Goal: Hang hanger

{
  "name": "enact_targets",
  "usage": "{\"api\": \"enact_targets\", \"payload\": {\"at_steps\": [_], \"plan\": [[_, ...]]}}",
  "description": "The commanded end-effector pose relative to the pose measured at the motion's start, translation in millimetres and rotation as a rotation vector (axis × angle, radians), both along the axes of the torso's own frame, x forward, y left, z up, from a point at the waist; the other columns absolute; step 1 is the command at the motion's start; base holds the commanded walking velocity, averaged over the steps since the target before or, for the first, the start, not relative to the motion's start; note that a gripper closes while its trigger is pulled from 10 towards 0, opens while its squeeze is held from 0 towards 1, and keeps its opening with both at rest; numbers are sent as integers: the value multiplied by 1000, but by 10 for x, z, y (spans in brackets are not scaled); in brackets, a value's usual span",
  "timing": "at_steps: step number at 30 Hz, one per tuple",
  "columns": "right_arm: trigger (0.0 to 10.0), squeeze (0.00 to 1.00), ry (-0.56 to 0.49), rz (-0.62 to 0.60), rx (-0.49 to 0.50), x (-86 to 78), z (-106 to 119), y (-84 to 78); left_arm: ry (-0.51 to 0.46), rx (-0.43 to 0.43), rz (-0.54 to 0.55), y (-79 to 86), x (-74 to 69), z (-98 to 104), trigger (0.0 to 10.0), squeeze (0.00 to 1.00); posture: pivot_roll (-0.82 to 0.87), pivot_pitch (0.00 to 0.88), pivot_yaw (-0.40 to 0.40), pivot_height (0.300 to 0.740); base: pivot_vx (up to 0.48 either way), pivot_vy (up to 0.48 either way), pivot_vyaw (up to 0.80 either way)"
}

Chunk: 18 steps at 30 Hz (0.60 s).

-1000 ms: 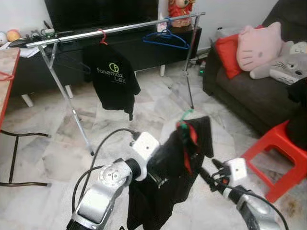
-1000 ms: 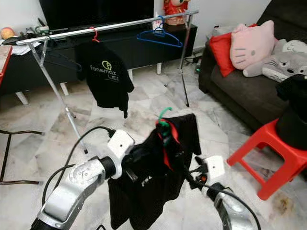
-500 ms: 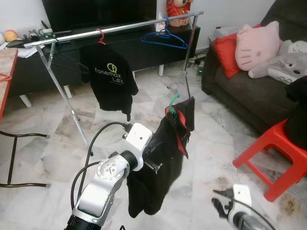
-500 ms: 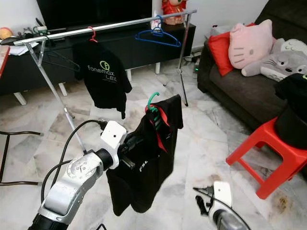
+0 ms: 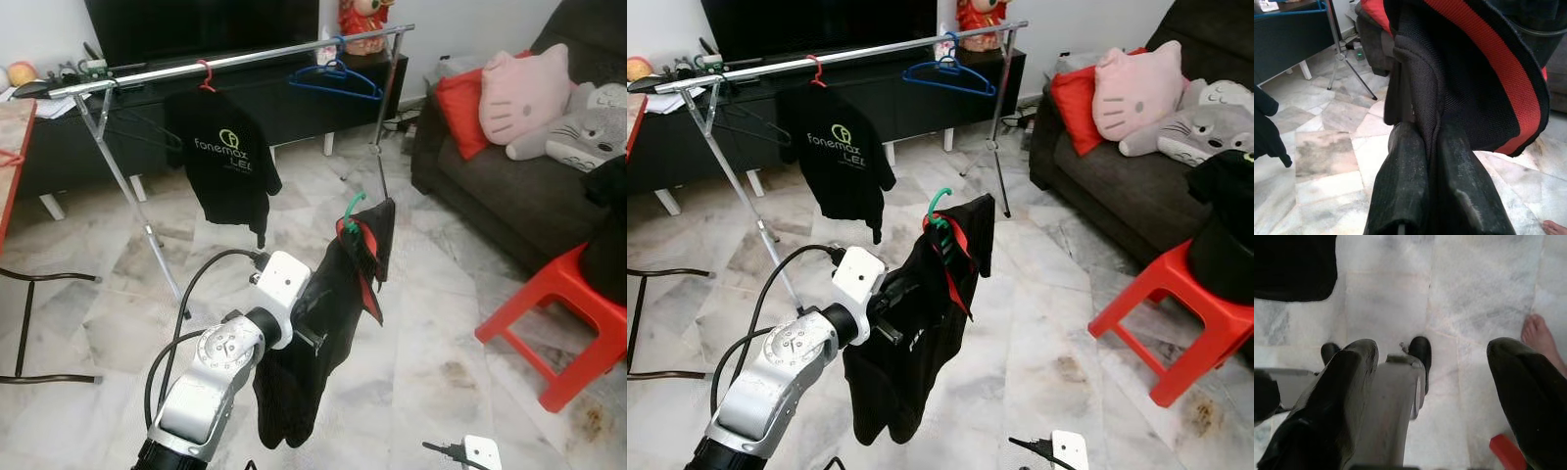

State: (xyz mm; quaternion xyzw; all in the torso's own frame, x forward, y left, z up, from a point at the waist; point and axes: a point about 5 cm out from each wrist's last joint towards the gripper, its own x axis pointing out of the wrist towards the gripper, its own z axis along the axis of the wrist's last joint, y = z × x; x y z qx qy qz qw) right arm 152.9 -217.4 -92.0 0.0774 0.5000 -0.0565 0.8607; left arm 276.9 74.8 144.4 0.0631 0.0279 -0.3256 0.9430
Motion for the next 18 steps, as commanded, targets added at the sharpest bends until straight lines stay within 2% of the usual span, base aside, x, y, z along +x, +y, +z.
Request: {"api": "enact_targets", "payload": {"at_steps": [1, 8, 9, 10, 12, 13, 14, 18], "plan": [[0, 0, -13, -18, -6, 49, 22, -21, -42, -11, -1, -2, 6, 75, 10000, 0, -21, 0, -19, 740, 0, 0, 0], [0, 0, -23, -13, -3, 54, 19, 7, -41, -14, -5, -16, 0, 76, 10000, 0, -22, 0, -19, 740, 0, 0, 0], [4078, 0, -13, -3, -6, 43, 13, 10, -41, -15, -5, -15, 1, 77, 10000, 0, -20, 0, -19, 740, 0, 0, 0], [10000, 0, -11, -3, -7, 38, 11, 11, -41, -14, -6, -16, 2, 77, 10000, 0, -20, 0, -19, 740, 0, 0, 0], [10000, 0, -11, -11, -1, 33, 8, 13, -41, -13, -6, -17, 2, 78, 10000, 0, -20, 0, -19, 740, 0, 0, 0], [10000, 765, -12, -17, 4, 32, 8, 15, -41, -13, -6, -17, 1, 78, 10000, 0, -20, 0, -19, 740, 0, 0, 0], [10000, 1000, -17, -25, 15, 34, 8, 20, -41, -13, -7, -18, 0, 78, 10000, 0, -20, 0, -19, 740, 0, 0, 0], [10000, 1000, -23, -20, 12, 37, 10, 24, -39, -13, -9, -20, 0, 77, 10000, 0, -20, 0, -19, 740, 0, 0, 0]]}}
